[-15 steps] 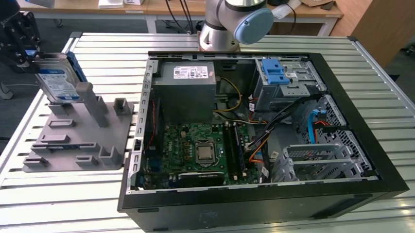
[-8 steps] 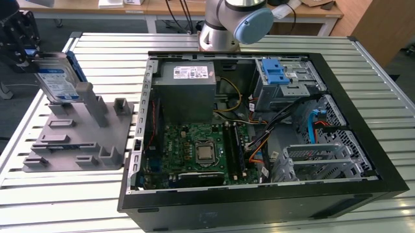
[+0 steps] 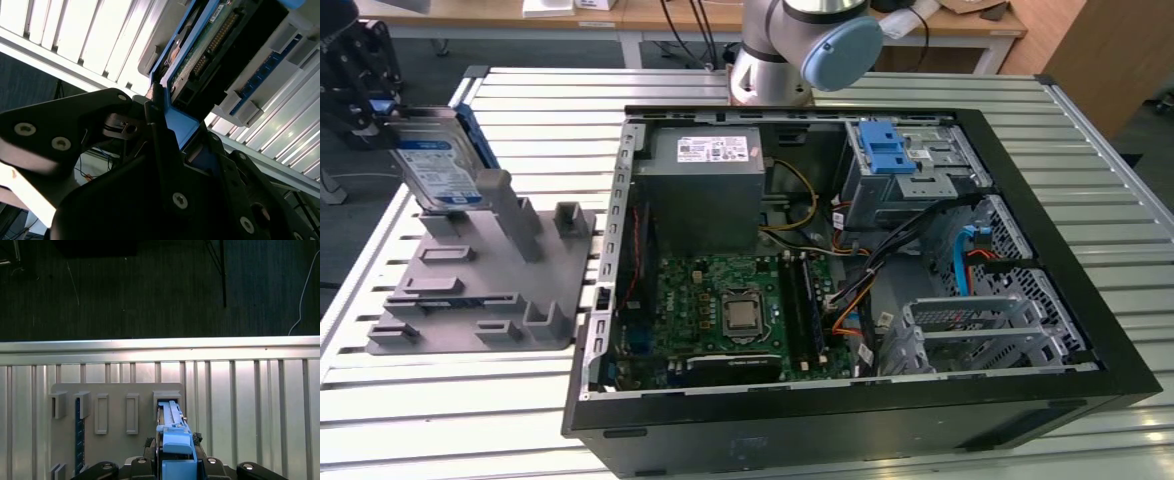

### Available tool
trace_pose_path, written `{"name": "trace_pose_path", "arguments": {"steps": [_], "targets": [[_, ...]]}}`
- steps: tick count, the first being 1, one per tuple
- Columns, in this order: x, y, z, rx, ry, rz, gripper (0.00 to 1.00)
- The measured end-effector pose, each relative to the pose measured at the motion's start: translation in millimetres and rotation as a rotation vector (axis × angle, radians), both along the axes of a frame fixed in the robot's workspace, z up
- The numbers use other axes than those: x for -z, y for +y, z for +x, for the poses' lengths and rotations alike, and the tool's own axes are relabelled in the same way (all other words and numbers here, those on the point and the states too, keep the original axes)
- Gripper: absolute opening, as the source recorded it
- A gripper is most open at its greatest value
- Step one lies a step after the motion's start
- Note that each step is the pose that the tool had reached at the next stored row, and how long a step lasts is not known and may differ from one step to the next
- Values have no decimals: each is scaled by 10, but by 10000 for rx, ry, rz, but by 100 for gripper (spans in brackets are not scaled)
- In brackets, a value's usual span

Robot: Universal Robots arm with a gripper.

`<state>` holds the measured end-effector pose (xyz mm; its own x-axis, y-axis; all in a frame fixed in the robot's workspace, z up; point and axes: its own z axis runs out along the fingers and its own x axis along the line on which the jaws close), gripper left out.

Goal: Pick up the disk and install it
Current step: 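Pick up the disk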

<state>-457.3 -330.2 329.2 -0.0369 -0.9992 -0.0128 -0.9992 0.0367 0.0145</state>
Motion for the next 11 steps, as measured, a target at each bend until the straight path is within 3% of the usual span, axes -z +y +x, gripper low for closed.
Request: {"name": "trace_pose_path", "arguments": {"steps": [11], "targets": [[-22, 0, 0, 0, 0, 0, 36]]}}
